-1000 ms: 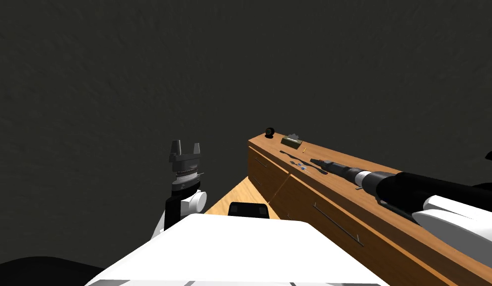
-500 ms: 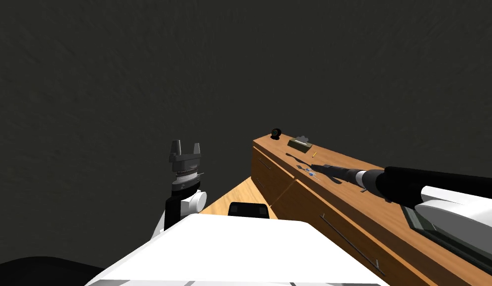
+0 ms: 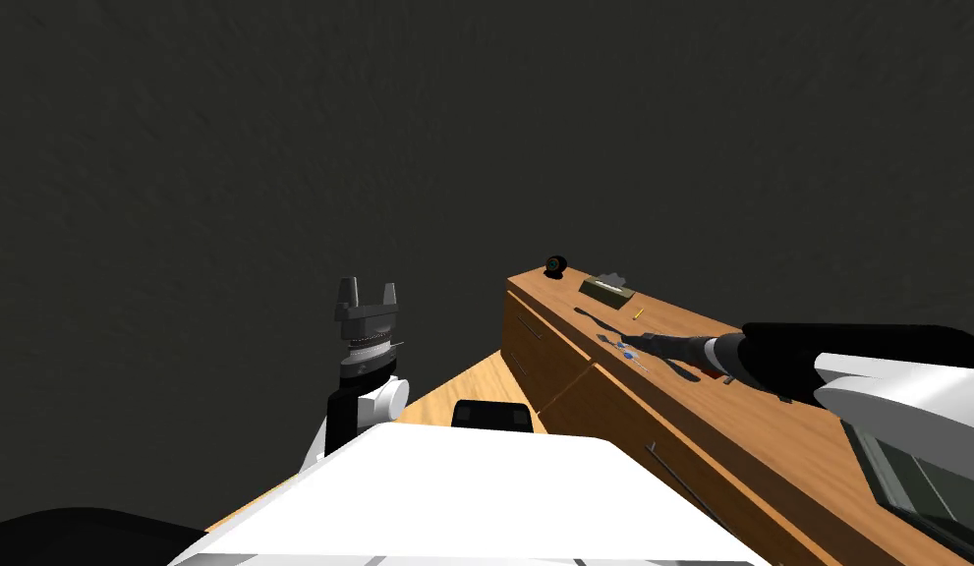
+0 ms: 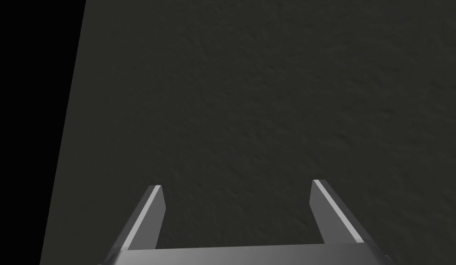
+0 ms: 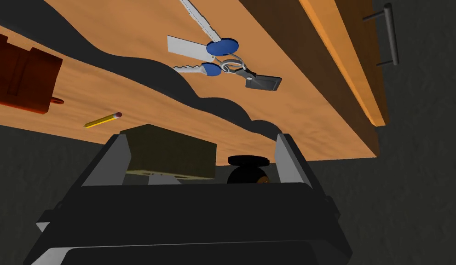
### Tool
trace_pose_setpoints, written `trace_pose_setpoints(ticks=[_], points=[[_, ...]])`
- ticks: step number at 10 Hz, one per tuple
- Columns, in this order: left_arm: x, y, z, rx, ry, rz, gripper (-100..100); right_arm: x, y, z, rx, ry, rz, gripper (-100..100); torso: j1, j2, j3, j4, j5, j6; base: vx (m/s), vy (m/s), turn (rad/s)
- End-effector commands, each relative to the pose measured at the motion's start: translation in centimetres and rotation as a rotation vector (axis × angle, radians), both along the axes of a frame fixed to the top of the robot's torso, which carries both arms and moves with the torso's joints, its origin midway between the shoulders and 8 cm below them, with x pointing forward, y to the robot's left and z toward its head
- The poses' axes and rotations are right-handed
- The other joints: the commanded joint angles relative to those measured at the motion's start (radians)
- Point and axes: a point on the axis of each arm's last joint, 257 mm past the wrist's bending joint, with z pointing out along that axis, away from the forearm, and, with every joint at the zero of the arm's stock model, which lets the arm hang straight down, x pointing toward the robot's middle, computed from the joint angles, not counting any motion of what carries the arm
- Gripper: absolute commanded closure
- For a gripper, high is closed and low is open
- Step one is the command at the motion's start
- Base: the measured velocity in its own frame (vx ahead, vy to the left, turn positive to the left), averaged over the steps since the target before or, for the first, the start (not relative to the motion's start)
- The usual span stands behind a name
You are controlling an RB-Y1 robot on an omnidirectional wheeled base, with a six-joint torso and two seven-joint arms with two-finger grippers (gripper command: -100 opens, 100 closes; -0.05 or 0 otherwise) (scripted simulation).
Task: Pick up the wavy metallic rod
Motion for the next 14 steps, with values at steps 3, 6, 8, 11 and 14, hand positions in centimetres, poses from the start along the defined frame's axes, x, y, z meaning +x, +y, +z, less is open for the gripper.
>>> trace_pose_setpoints(ticks=[3, 6, 8, 11, 14], points=[[0.0, 0.0, 0.0, 0.0, 0.0, 0.0, 0, -1.9, -0.9, -1.3, -0.072, 0.164, 0.034, -100, -0.001, 0.0, 0.0, 0.0, 0.0, 0.0, 0.002, -0.038, 0.22], [0.0, 0.0, 0.0, 0.0, 0.0, 0.0, 0, -3.2, -1.5, -2.0, -0.108, 0.257, 0.04, -100, -0.001, 0.0, 0.0, 0.0, 0.0, -0.001, 0.003, -0.04, 0.145], [0.0, 0.0, 0.0, 0.0, 0.0, 0.0, 0, -4.1, -1.8, -2.4, -0.132, 0.328, 0.052, -100, -0.001, -0.001, 0.0, 0.0, 0.0, -0.001, 0.006, -0.044, 0.172], [0.0, 0.0, 0.0, 0.0, 0.0, 0.0, 0, -5.8, -2.4, -3.0, -0.171, 0.456, 0.071, -100, 0.0, 0.0, 0.0, 0.0, 0.0, 0.001, 0.005, -0.035, 0.15], [0.0, 0.0, 0.0, 0.0, 0.0, 0.0, 0, -7.1, -2.8, -3.4, -0.196, 0.56, 0.086, -100, -0.001, 0.0, 0.0, 0.0, 0.0, 0.001, 0.002, -0.048, 0.174]])
